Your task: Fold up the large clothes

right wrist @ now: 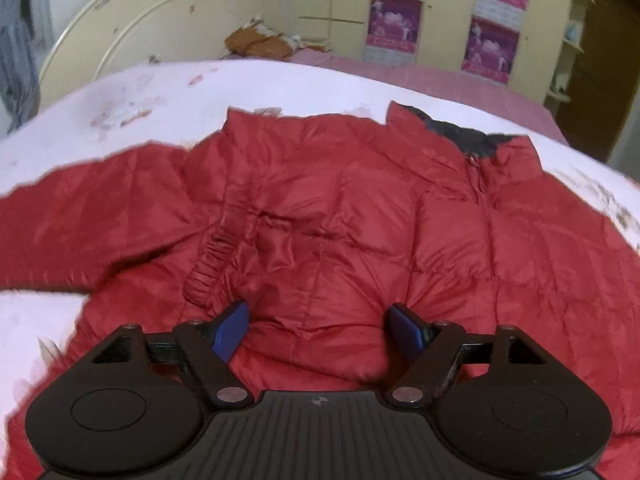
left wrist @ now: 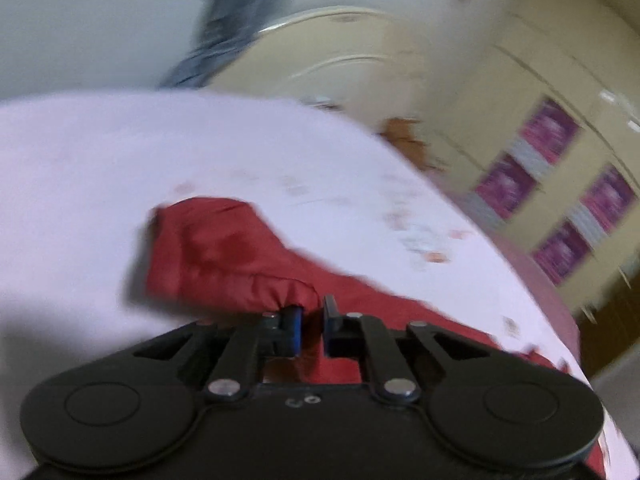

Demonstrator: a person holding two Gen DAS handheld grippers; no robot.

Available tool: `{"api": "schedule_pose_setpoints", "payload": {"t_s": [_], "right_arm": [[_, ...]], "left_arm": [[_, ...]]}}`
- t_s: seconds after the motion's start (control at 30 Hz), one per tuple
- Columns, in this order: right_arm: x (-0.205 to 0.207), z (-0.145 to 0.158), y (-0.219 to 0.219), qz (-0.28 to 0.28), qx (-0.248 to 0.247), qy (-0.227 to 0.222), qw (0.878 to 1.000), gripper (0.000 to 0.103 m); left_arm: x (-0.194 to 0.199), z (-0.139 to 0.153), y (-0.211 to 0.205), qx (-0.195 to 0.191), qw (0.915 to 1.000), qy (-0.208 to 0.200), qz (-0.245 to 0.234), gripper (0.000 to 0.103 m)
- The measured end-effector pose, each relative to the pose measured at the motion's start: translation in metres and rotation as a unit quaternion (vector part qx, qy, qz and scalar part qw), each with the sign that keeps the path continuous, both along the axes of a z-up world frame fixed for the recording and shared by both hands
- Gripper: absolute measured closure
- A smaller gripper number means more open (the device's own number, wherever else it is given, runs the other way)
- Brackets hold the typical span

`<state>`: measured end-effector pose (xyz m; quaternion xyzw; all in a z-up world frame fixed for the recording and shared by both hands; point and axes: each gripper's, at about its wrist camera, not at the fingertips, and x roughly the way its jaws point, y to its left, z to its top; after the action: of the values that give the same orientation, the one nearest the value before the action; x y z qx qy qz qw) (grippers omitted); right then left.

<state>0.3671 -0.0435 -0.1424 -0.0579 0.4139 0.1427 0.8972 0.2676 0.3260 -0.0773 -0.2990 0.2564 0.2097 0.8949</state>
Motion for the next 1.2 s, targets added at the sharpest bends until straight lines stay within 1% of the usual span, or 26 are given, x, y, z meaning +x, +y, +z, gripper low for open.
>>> {"api": "schedule_pose_setpoints", "payload": {"t_s": [0.07,0.1,0.13,0.2,0.3,0.37,0.5,0.53,0.6,0.67,0.73,0.77,0.8,0.83,0.87,0.9,0.93,1.0,1.07,1.1,1.13,1.17,1.2], "right_arm": [[0.000,0.008,-0.008,-0.009,0.027,-0.001,1.000,0.027],[-0.002,0.012,-0.013,-0.018,0.037,-0.005,0.999,0.028],[-0.004,0.017,-0.019,-0.026,0.046,-0.009,0.999,0.027],[-0.009,0.026,-0.031,-0.037,0.056,-0.017,0.998,0.027],[-0.015,0.037,-0.052,-0.055,0.059,-0.027,0.996,0.027],[-0.021,0.042,-0.070,-0.073,0.059,-0.033,0.995,0.027],[-0.033,0.049,-0.110,-0.116,0.054,-0.040,0.991,0.027],[-0.036,0.050,-0.120,-0.126,0.052,-0.040,0.990,0.027],[-0.042,0.051,-0.140,-0.147,0.049,-0.040,0.987,0.027],[-0.047,0.052,-0.159,-0.164,0.048,-0.038,0.985,0.027],[-0.051,0.053,-0.175,-0.177,0.051,-0.035,0.982,0.027],[-0.052,0.053,-0.180,-0.179,0.054,-0.033,0.982,0.027],[-0.053,0.053,-0.187,-0.180,0.062,-0.028,0.981,0.027],[-0.053,0.053,-0.191,-0.181,0.069,-0.027,0.981,0.027],[-0.052,0.054,-0.194,-0.181,0.079,-0.026,0.980,0.027],[-0.054,0.054,-0.196,-0.181,0.085,-0.027,0.979,0.027],[-0.053,0.055,-0.197,-0.179,0.090,-0.028,0.979,0.027],[-0.048,0.057,-0.197,-0.173,0.100,-0.030,0.979,0.027],[-0.040,0.058,-0.192,-0.161,0.110,-0.031,0.980,0.027],[-0.035,0.059,-0.189,-0.154,0.114,-0.030,0.981,0.027],[-0.029,0.058,-0.185,-0.148,0.115,-0.029,0.982,0.027],[-0.024,0.057,-0.179,-0.140,0.116,-0.027,0.983,0.027],[-0.019,0.055,-0.173,-0.132,0.118,-0.022,0.984,0.027]], "left_arm": [[0.010,0.019,-0.024,0.025,0.9984,-0.020,-0.048,0.094],[0.016,0.028,-0.039,0.033,0.9961,-0.030,-0.076,0.094],[0.024,0.034,-0.053,0.039,0.9934,-0.037,-0.102,0.094],[0.038,0.045,-0.087,0.052,0.9842,-0.052,-0.161,0.094],[0.063,0.050,-0.143,0.062,0.9643,-0.063,-0.250,0.094],[0.078,0.049,-0.181,0.060,0.9482,-0.066,-0.305,0.094],[0.100,0.036,-0.258,0.073,0.9114,-0.062,-0.400,0.094],[0.105,0.030,-0.278,0.075,0.9012,-0.056,-0.423,0.094],[0.112,0.017,-0.309,0.079,0.8852,-0.040,-0.457,0.094],[0.117,0.002,-0.332,0.083,0.8734,-0.020,-0.479,0.094],[0.114,-0.012,-0.350,0.089,0.8662,0.004,-0.492,0.094],[0.111,-0.017,-0.356,0.096,0.8622,0.018,-0.497,0.092],[0.111,-0.023,-0.361,0.104,0.8589,0.032,-0.500,0.087],[0.111,-0.025,-0.360,0.111,0.8575,0.042,-0.501,0.077],[0.111,-0.027,-0.358,0.114,0.8561,0.049,-0.502,0.073],[0.109,-0.027,-0.356,0.117,0.8558,0.052,-0.501,0.060],[0.107,-0.024,-0.351,0.122,0.8580,0.052,-0.496,0.038],[0.096,-0.014,-0.344,0.135,0.8671,0.038,-0.478,0.021],[0.089,-0.001,-0.328,0.142,0.8737,0.032,-0.464,0.021],[0.087,0.003,-0.318,0.140,0.8802,0.031,-0.452,0.021],[0.084,0.006,-0.307,0.139,0.8885,0.031,-0.436,0.021],[0.081,0.010,-0.294,0.139,0.8968,0.032,-0.419,0.021],[0.076,0.013,-0.282,0.144,0.9033,0.033,-0.403,0.021]]}}
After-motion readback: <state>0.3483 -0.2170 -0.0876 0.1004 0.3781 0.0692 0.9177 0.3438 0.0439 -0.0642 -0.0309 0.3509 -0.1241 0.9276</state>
